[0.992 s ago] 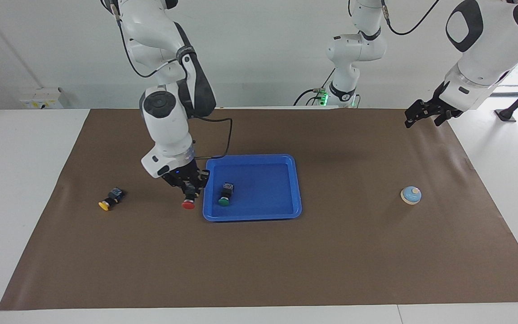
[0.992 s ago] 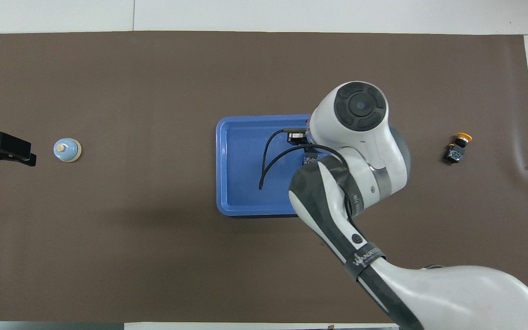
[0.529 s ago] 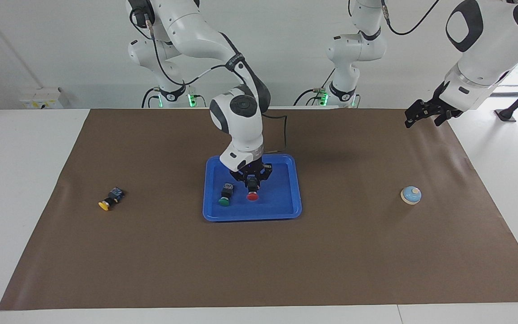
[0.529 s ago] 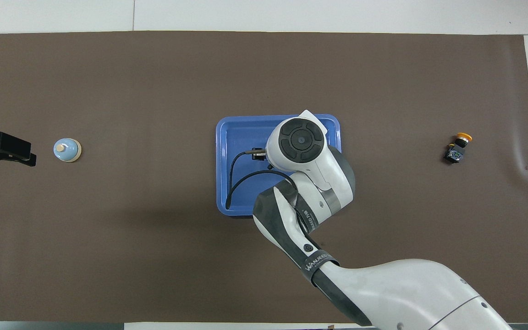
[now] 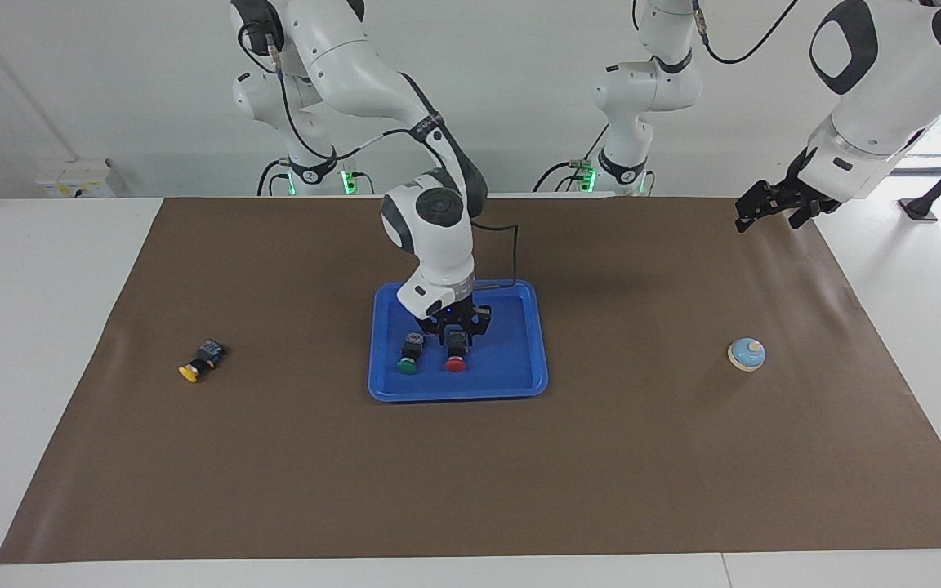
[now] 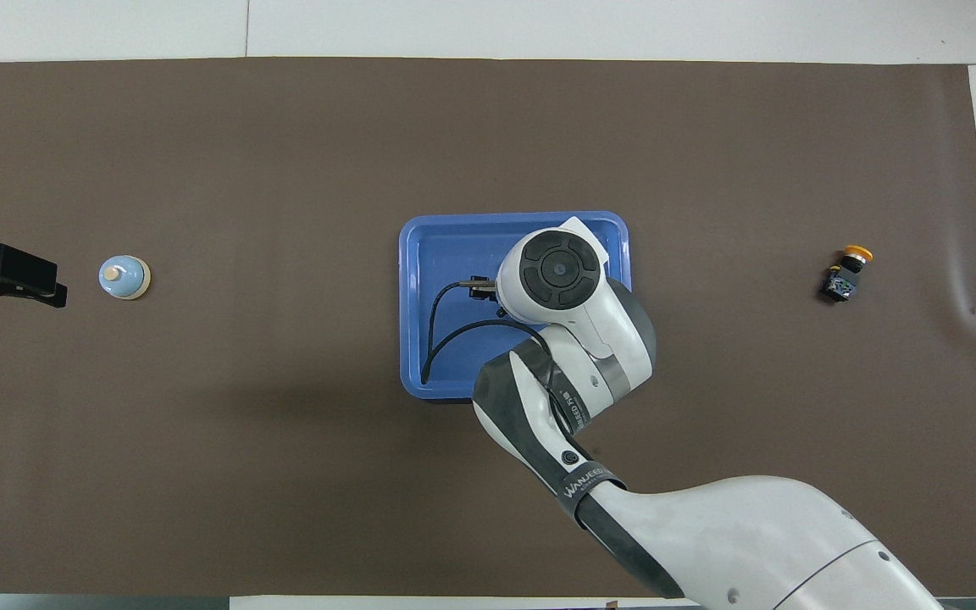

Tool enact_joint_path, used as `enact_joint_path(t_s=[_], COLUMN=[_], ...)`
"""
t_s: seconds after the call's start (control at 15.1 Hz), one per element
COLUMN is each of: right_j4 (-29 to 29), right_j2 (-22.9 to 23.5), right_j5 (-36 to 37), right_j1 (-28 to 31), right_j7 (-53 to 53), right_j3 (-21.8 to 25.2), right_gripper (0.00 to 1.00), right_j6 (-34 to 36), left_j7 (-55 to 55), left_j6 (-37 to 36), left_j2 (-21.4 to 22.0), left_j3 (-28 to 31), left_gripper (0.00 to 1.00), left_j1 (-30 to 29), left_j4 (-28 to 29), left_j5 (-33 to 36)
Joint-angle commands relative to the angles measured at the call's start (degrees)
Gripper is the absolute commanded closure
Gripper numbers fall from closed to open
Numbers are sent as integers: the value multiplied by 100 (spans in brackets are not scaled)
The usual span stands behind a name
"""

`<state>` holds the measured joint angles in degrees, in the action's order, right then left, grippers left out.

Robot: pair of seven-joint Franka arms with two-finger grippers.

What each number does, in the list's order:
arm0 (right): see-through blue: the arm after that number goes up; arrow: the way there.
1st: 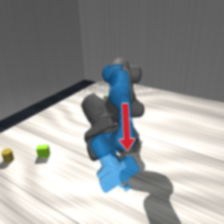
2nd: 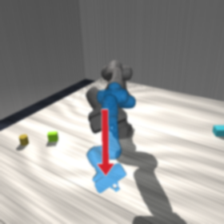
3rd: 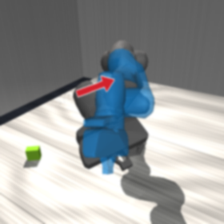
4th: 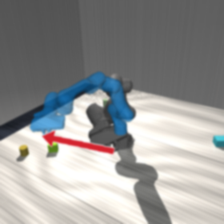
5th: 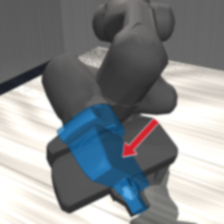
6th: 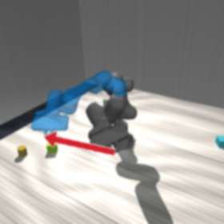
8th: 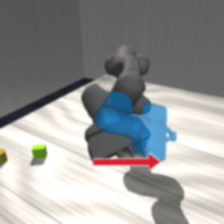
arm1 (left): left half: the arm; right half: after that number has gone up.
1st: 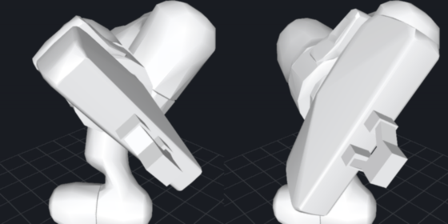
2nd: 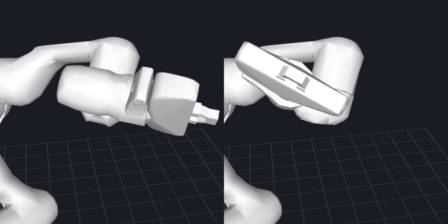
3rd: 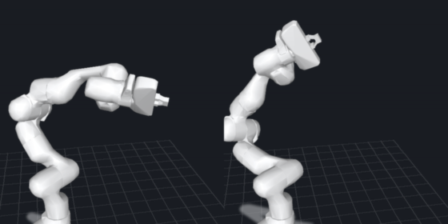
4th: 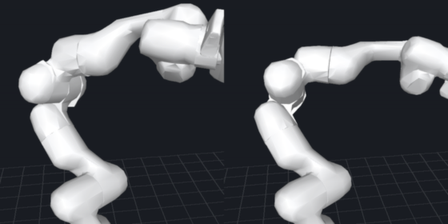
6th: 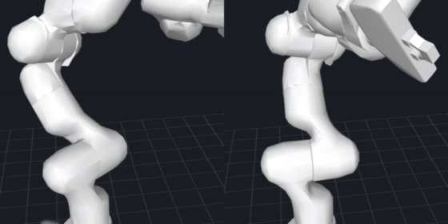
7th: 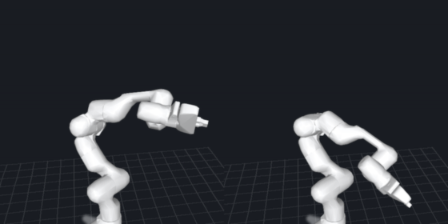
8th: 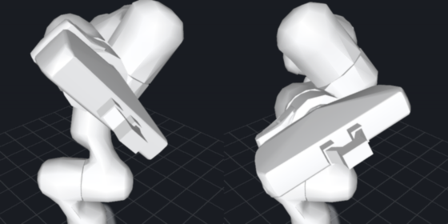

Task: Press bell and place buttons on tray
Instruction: 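Carry the red button into the tray beside the green one, then move the right gripper to the yellow-capped button and grasp it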

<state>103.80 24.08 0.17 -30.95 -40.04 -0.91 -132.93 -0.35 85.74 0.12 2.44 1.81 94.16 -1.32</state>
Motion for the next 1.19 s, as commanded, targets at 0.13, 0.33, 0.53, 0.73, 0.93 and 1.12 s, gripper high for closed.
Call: enact_joint_path(t_s=[0.13, 0.33, 0.53, 0.73, 0.93, 1.12], right_j4=[-413, -413, -379, 6, 158, 149], right_j2=[-658, -1036, -1072, -1160, -1222, -1222], right_j5=[0, 9, 79, 106, 88, 45], right_j1=[659, 1388, 2196, 3004, 3516, 4034], right_j7=[30, 1205, 2015, 2972, 3407, 3336], right_j3=[3, 29, 47, 56, 56, 47], right_gripper=[0, 0, 0, 0, 0, 0], right_j6=[1223, 1716, 1788, 1614, 1498, 1515], left_j7=[35, 35, 35, 35, 35, 35], left_j6=[-101, -101, -101, -101, -101, -101], left_j2=[-12, -12, -12, -12, -12, -12], left_j3=[-42, -42, -42, -42, -42, -33], left_gripper=[0, 0, 0, 0, 0, 0], left_j1=[-67, -67, -67, -67, -67, -67], left_j4=[-56, -56, -56, -56, -56, -56], left_j5=[1, 1, 1, 1, 1, 1])
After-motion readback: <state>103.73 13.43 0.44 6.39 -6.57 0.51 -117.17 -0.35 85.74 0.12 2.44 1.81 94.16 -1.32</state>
